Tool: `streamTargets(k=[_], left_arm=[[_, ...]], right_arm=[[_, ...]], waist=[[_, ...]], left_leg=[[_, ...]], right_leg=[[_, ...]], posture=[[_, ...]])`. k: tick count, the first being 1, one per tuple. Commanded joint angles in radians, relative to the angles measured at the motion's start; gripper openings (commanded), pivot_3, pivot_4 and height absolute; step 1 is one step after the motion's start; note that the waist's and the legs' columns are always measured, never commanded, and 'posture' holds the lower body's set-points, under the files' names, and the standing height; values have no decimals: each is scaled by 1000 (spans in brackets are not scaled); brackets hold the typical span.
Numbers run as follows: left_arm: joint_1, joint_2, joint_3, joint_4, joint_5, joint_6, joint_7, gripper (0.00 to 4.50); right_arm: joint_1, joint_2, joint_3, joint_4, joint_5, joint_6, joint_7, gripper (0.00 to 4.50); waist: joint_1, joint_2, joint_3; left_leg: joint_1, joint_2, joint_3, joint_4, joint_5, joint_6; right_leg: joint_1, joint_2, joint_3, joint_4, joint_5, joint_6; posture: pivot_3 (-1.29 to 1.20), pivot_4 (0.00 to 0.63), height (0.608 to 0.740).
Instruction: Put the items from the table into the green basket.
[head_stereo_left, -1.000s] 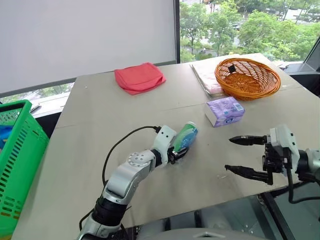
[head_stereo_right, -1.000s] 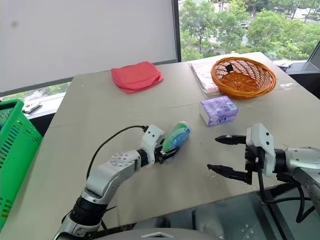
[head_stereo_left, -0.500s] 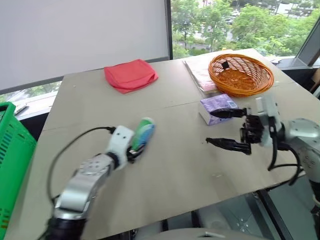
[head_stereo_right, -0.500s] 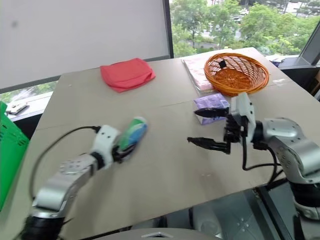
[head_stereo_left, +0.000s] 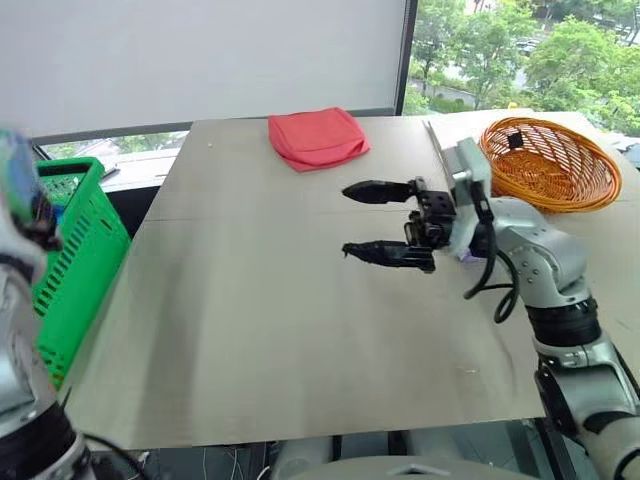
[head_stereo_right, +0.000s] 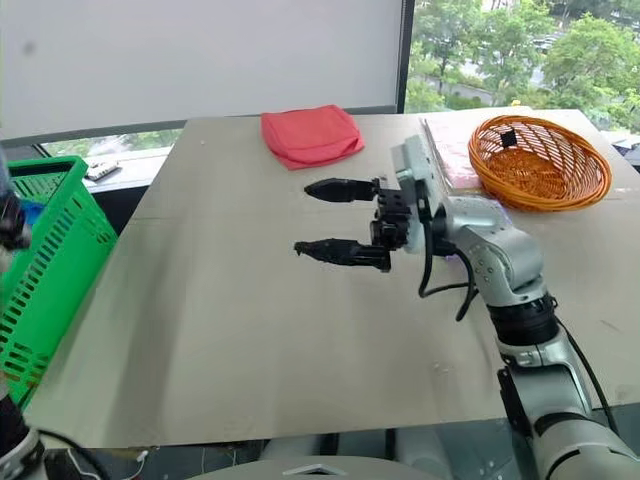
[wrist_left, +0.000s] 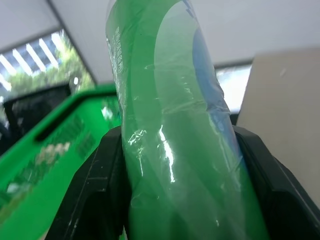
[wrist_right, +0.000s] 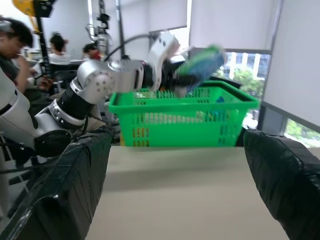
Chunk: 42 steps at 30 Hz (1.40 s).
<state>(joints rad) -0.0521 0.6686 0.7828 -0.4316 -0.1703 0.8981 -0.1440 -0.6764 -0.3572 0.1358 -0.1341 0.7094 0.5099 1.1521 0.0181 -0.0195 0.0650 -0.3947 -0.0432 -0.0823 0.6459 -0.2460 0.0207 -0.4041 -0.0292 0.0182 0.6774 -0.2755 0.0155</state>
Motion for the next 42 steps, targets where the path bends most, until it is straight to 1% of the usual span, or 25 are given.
streamTargets(k=[1,5,8,10,14,18,20,24,26,28,31,35,37,39,42], left_arm=[[11,12,52,17,17,-65,-3,2198],[9,15,46,87,34,-124,9,2198],[-19,29,69,142,69,-175,65,3668],[-34,40,93,174,83,-196,95,4462],[-41,45,83,214,71,-235,78,4462],[-91,11,-10,174,-19,-285,-14,4462],[-95,-4,-93,133,-65,-299,-93,4462],[-93,-54,-273,65,-152,-322,-232,4462],[-122,-105,-368,59,-226,-278,-285,4462],[-167,-136,-485,90,-240,-277,-343,4462],[-289,-187,-637,221,-184,-317,-373,4462],[-480,-298,-786,450,-133,-404,-433,4462],[-564,-355,-837,595,-102,-465,-463,4462],[-640,-409,-878,732,-73,-529,-490,4462],[-736,-468,-894,890,-42,-601,-499,4462]], right_arm=[[-30,17,-8,-3,-9,-34,10,4500],[-18,23,-12,-11,-17,-37,-3,4500],[-2,16,-20,-17,-25,-44,-9,4500],[2,13,-26,-16,-31,-50,-14,4500],[5,14,-30,-13,-37,-61,-25,4500],[22,-5,-35,-7,-60,-79,-37,4500],[45,-30,-48,6,-85,-91,-52,4500],[123,-131,-65,37,-182,-119,-90,4500],[167,-184,-100,43,-213,-121,-122,4500],[217,-232,-130,31,-234,-125,-140,4500],[303,-277,-184,-2,-249,-115,-187,4500],[429,-324,-239,-41,-319,-139,-271,4500],[477,-324,-264,-85,-318,-118,-313,4500],[507,-321,-277,-124,-328,-110,-354,4500],[504,-296,-256,-148,-401,-134,-447,4500]], waist=[[11,-1,-3],[16,0,-7],[15,0,-8],[14,0,-8],[1,0,-8],[0,-4,-11],[-1,-5,-12],[-5,-5,-14],[-9,-4,-14],[-12,-2,-15],[-29,-1,-16],[-59,1,-17],[-94,5,-20],[-140,6,-20],[-199,6,-20]], left_leg=[[0,0,-1,0,1,-1],[4,2,-2,-3,2,-3],[7,5,-2,-4,4,-5],[9,7,-1,-5,4,-5],[10,9,0,-7,4,-5],[10,9,0,-7,4,-5],[10,9,0,-6,4,-6],[10,9,2,-6,4,-5],[10,9,3,-6,4,-5],[10,9,3,-6,4,-5],[10,10,4,-5,4,-5],[11,11,4,-2,4,-5],[11,11,7,0,3,-4],[12,11,9,2,2,-2],[11,11,10,3,1,0]], right_leg=[[0,0,-1,1,0,0],[1,1,-2,2,3,-4],[2,4,-2,3,4,-7],[4,6,-2,2,4,-8],[4,8,-1,2,5,-9],[4,8,-1,1,5,-9],[5,7,-1,1,5,-9],[6,6,0,0,5,-9],[6,6,1,0,5,-9],[6,6,1,0,5,-9],[6,9,1,1,5,-9],[9,11,1,1,6,-9],[10,12,4,2,6,-7],[11,12,7,1,7,-5],[11,12,8,1,8,-3]], posture=[[74,0,740],[57,0,740],[41,0,740],[36,0,740],[23,0,740],[15,0,740],[5,0,740],[-41,0,740],[-79,0,740],[-102,0,740],[-168,0,740],[-257,0,740],[-298,1,740],[-331,1,740],[-386,2,740]])
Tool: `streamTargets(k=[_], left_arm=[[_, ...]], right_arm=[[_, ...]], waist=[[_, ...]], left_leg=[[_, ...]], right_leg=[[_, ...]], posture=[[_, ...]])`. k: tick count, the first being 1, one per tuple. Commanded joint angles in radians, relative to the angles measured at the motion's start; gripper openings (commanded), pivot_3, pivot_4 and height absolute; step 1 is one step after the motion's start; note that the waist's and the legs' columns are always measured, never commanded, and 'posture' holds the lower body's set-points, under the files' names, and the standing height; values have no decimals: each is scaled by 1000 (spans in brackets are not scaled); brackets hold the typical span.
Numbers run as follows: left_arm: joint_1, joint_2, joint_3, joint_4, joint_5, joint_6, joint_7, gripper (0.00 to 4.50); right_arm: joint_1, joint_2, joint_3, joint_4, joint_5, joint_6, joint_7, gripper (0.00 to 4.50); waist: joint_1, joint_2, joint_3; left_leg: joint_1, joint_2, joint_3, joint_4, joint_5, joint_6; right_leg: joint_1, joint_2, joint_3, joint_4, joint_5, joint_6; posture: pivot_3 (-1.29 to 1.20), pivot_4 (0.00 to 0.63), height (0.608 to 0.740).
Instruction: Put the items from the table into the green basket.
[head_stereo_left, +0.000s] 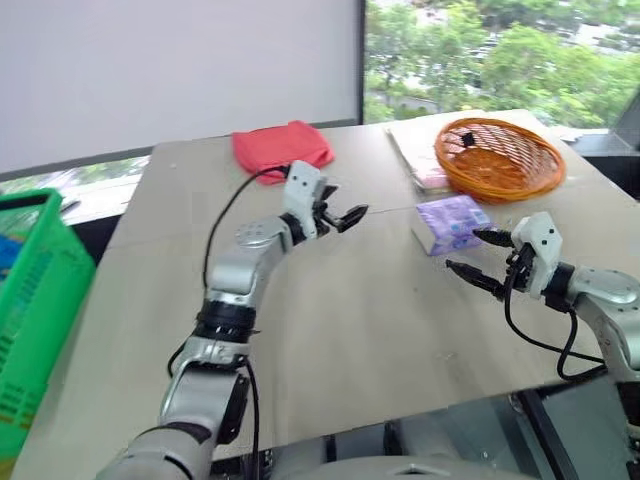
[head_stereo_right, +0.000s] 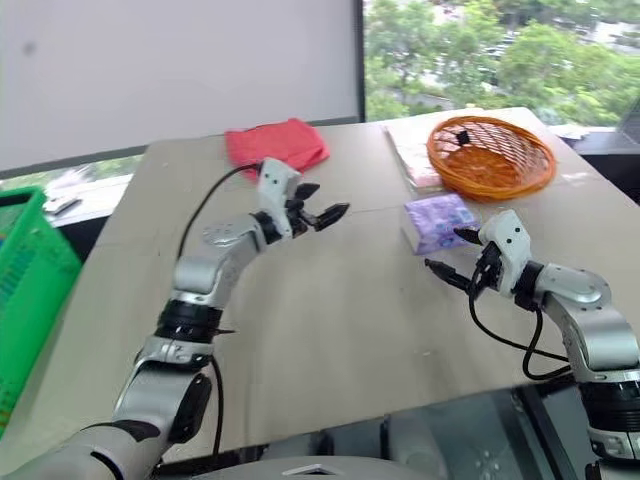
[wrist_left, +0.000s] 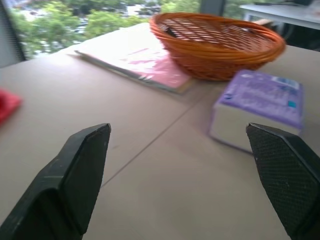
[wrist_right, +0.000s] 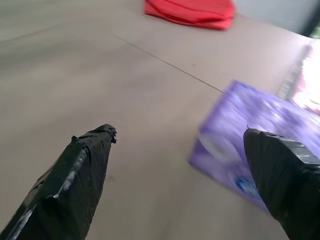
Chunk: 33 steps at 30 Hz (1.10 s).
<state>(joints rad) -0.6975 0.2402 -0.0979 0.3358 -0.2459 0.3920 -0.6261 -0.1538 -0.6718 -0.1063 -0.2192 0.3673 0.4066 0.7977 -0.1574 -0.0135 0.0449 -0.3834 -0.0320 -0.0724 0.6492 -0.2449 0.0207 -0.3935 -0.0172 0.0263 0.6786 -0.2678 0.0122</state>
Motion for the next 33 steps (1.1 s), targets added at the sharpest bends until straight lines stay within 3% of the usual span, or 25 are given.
streamTargets(k=[1,4,8,13,20,25,33], left_arm=[[-108,-48,-7,149,33,-113,-23,4462],[-115,-26,-16,155,61,-137,-44,4462],[-29,89,-14,-41,77,-53,-82,4462],[160,303,70,-405,24,132,-130,4462],[364,479,246,-772,-125,363,-150,4462],[451,521,359,-903,-230,473,-137,4462],[530,557,481,-1015,-413,582,-139,4462]], right_arm=[[-28,29,9,-61,-96,-56,-117,4500],[-75,44,91,0,-199,-141,-138,4500],[-192,83,167,174,-276,-243,-129,4500],[-383,115,229,499,-350,-408,-90,4500],[-607,174,272,928,-415,-617,-36,4500],[-729,208,290,1163,-466,-702,-44,4500],[-826,220,311,1370,-508,-541,101,4500]], waist=[[-46,0,0],[-127,0,0],[-217,1,0],[-246,1,0],[-140,3,2],[-63,4,2],[-21,4,2]], left_leg=[[0,0,-1,0,0,0],[0,0,0,0,0,1],[3,0,-1,0,0,1],[7,2,-3,0,0,1],[6,2,-7,0,0,1],[5,1,-6,0,0,0],[6,0,-6,1,0,0]], right_leg=[[0,0,-1,0,0,1],[1,0,0,0,0,2],[2,0,1,1,-1,5],[5,2,0,3,0,4],[6,3,-2,1,1,1],[6,1,-1,-1,1,1],[7,1,-2,0,1,1]], posture=[[-403,3,740],[-410,4,740],[-354,3,740],[-241,0,740],[-163,0,740],[-151,0,740],[-119,0,740]])
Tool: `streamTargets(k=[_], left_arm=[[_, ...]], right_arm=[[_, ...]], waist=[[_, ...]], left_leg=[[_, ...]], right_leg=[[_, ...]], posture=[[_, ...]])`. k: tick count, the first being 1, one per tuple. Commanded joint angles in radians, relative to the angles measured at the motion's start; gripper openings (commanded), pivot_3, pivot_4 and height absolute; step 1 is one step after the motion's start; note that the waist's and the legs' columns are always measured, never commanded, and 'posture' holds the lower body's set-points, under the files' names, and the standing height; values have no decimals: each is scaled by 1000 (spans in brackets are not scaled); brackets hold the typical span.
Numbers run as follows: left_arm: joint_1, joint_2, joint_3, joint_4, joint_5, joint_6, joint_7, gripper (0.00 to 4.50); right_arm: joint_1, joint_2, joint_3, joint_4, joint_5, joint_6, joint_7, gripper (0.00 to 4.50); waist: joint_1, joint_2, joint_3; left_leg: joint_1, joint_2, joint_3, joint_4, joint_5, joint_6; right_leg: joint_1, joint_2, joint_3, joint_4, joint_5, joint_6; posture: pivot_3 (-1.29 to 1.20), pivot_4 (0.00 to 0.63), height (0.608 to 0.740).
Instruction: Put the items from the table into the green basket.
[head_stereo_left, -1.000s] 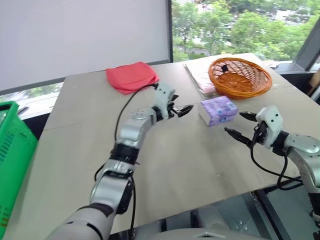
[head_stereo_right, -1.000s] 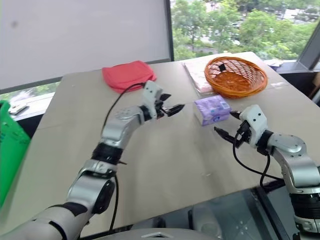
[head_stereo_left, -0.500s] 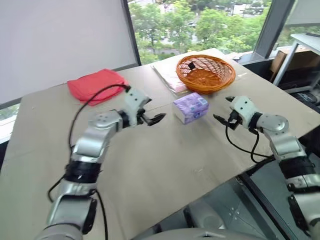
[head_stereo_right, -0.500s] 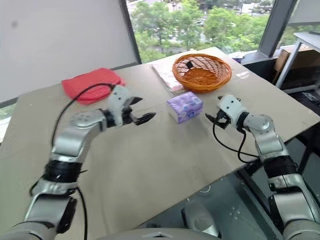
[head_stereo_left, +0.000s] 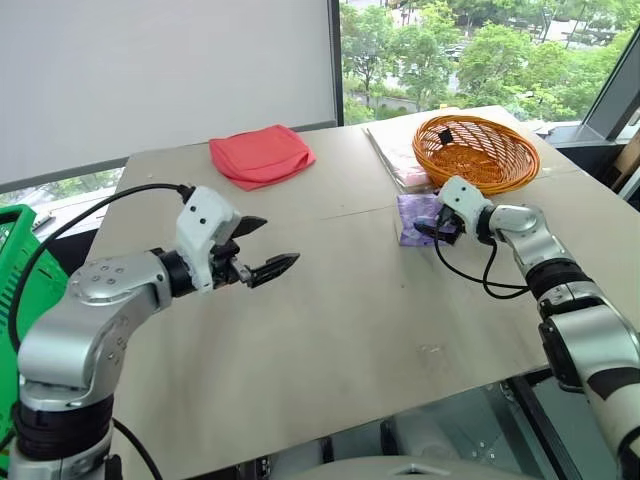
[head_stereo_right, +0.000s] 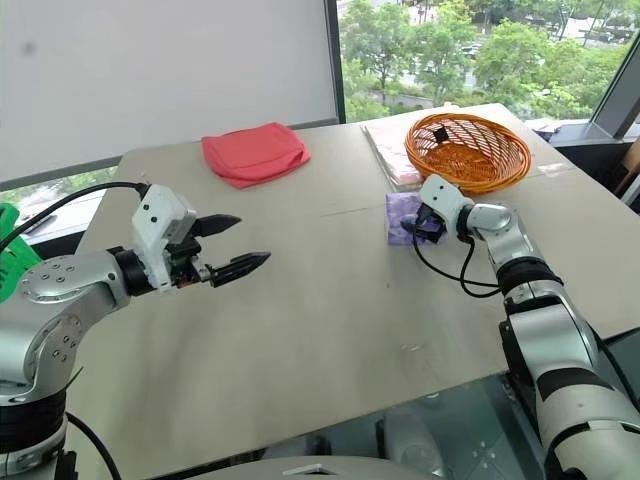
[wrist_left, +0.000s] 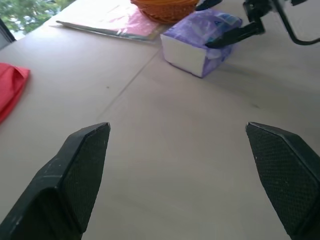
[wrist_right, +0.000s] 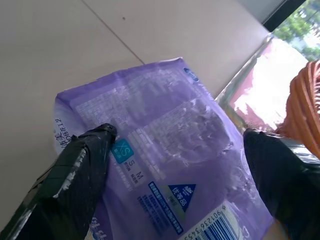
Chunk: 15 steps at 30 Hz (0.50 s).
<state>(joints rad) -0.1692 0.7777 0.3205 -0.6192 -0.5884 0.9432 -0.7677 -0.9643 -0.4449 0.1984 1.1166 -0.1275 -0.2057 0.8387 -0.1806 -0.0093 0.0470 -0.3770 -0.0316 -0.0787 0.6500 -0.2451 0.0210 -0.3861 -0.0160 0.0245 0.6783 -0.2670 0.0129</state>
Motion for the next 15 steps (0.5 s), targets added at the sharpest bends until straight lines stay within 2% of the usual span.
streamTargets(k=[1,7,11,15], left_arm=[[11,29,76,-72,-90,43,1,4462],[89,73,116,-115,-144,63,17,4462],[96,80,110,-122,-166,59,40,4462],[88,84,103,-120,-183,58,60,4462]], right_arm=[[-20,-6,-5,37,-2,87,78,4500],[-18,-26,-8,21,3,193,199,4500],[-1,-42,16,3,-16,197,256,4500],[-14,-52,39,20,-74,144,151,4500]], waist=[[3,0,0],[5,1,-1],[12,1,-1],[19,2,-2]], left_leg=[[1,0,0,0,0,0],[1,0,0,0,0,0],[2,0,0,0,0,0],[2,0,0,0,0,0]], right_leg=[[1,0,0,0,0,0],[1,0,0,0,0,0],[2,0,0,0,0,0],[2,0,0,0,0,0]], posture=[[-113,0,740],[-106,0,740],[-98,0,740],[-98,0,740]])
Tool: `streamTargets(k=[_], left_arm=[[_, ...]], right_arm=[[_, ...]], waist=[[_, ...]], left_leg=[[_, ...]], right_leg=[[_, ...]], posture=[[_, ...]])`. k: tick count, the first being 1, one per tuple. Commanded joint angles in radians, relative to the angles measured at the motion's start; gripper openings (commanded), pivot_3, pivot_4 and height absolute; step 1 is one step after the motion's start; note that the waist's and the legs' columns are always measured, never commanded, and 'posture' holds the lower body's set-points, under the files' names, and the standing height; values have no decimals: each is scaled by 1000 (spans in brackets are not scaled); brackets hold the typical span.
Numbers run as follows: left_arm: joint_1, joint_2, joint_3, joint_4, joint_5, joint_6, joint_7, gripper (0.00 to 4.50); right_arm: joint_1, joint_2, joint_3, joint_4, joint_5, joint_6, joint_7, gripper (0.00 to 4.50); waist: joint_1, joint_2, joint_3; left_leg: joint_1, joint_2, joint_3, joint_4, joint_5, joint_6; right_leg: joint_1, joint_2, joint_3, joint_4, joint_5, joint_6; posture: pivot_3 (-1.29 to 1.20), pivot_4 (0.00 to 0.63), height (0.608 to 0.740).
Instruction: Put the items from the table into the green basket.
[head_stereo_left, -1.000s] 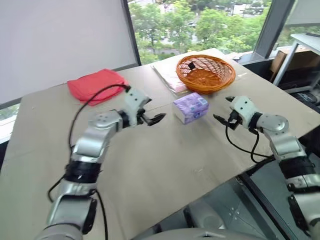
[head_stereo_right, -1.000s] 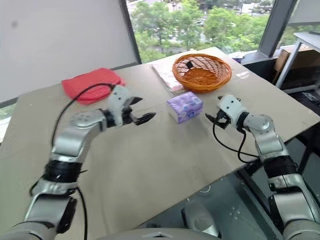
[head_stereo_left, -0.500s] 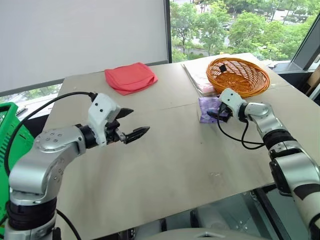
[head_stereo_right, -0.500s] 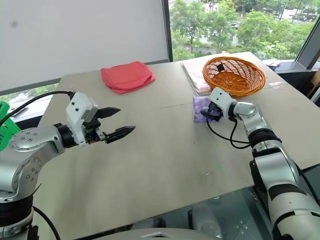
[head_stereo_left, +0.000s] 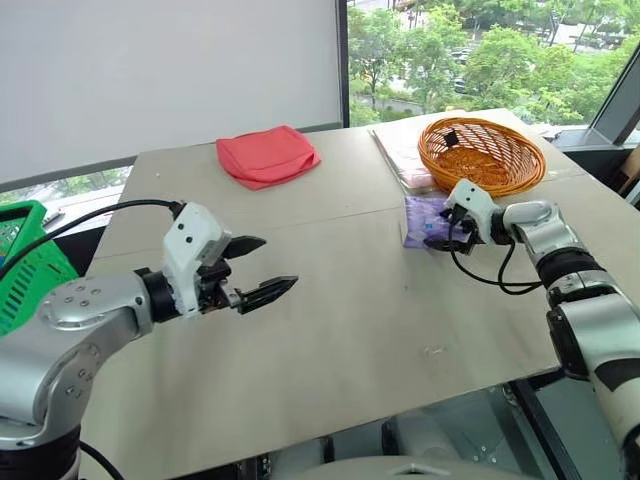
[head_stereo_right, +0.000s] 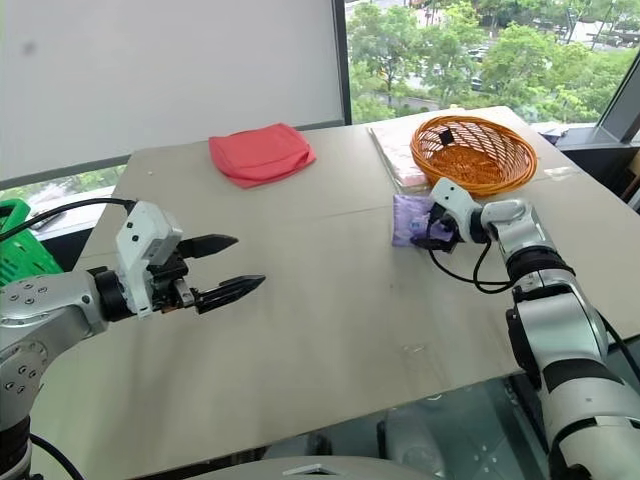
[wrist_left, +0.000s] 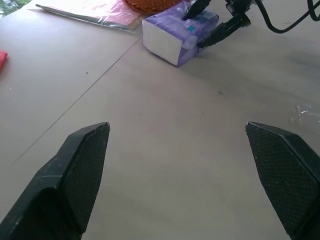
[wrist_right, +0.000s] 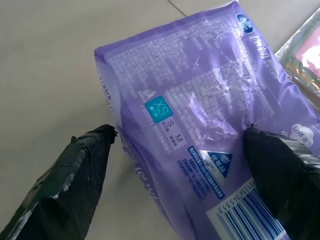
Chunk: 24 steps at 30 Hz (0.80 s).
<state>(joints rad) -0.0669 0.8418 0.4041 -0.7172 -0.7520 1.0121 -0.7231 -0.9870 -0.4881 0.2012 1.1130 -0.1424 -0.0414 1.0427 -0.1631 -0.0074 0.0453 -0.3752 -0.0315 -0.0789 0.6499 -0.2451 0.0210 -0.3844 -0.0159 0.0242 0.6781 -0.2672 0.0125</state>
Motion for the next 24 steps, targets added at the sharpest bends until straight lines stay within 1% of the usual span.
streamTargets(k=[1,3,5,6,7,8,9,10,11,13,15,17,19,21,24], left_arm=[[-15,21,18,-22,-23,-11,17,4462],[-14,26,16,-20,-28,-13,19,4462],[-13,30,15,-18,-33,-13,24,4500],[-12,34,13,-17,-33,-14,23,4500],[-11,38,12,-17,-34,-15,24,4500],[-9,39,9,-17,-35,-17,26,4500],[-6,39,8,-18,-36,-19,27,4500],[-5,36,6,-19,-39,-23,29,4500],[-6,29,4,-19,-43,-27,34,4500],[-18,3,-8,-15,-61,-32,51,4500],[-39,-43,-36,-9,-77,-39,85,4500],[-66,-93,-74,2,-73,-50,124,4500],[-101,-175,-118,33,-65,-73,176,4500],[-135,-267,-139,84,-56,-102,233,4500],[-181,-402,-132,152,-65,-133,335,4500]], right_arm=[[7,-10,42,28,-69,-30,-62,4500],[3,-15,62,40,-104,-62,-111,4500],[-4,-18,61,53,-119,-82,-157,3916],[-7,-19,61,56,-124,-92,-172,3763],[-10,-19,61,60,-128,-100,-182,3249],[-11,-20,63,62,-131,-110,-184,2846],[-11,-22,66,61,-137,-125,-186,2542],[-12,-23,63,59,-136,-138,-189,2019],[-13,-22,57,55,-131,-147,-190,1621],[-14,-18,42,35,-110,-189,-171,801],[-13,-8,21,-4,-75,-225,-132,173],[-6,17,-11,-72,-9,-218,-64,128],[17,55,-53,-212,89,-134,13,128],[53,99,-97,-387,199,-9,51,128],[110,143,-136,-627,322,193,45,128]], waist=[[4,0,0],[10,1,-1],[12,1,-1],[13,1,-1],[13,1,-1],[13,1,-1],[13,1,-1],[13,1,-1],[13,1,-1],[12,1,-1],[12,2,0],[11,2,0],[3,2,0],[-3,3,1],[0,3,0]], left_leg=[[0,0,0,0,0,0],[0,0,0,0,0,0],[0,0,0,0,0,0],[0,0,0,0,0,0],[0,0,0,0,0,0],[1,0,0,0,0,0],[3,0,0,0,0,0],[6,0,1,0,0,0],[8,0,1,-1,0,0],[11,0,1,-1,0,0],[11,0,2,-1,0,0],[11,0,2,-1,0,0],[11,0,2,-2,0,0],[11,1,3,-2,0,0],[9,1,2,-2,0,0]], right_leg=[[0,0,0,0,0,0],[0,0,0,0,0,0],[0,0,0,0,0,0],[0,0,0,0,0,0],[0,0,0,0,0,0],[1,0,0,0,0,0],[4,0,0,-1,0,0],[6,0,0,-1,0,0],[8,0,1,-2,0,0],[10,0,1,-1,0,0],[11,0,1,-1,0,0],[10,0,1,-1,0,0],[10,1,2,-1,0,0],[9,1,3,-1,0,0],[7,1,2,0,0,0]], posture=[[-98,0,740],[-100,0,740],[-100,0,740],[-101,0,740],[-101,0,740],[-101,0,740],[-105,0,740],[-105,0,740],[-108,0,740],[-108,0,740],[-115,0,740],[-122,0,740],[-126,0,740],[-134,0,740],[-147,0,740]])
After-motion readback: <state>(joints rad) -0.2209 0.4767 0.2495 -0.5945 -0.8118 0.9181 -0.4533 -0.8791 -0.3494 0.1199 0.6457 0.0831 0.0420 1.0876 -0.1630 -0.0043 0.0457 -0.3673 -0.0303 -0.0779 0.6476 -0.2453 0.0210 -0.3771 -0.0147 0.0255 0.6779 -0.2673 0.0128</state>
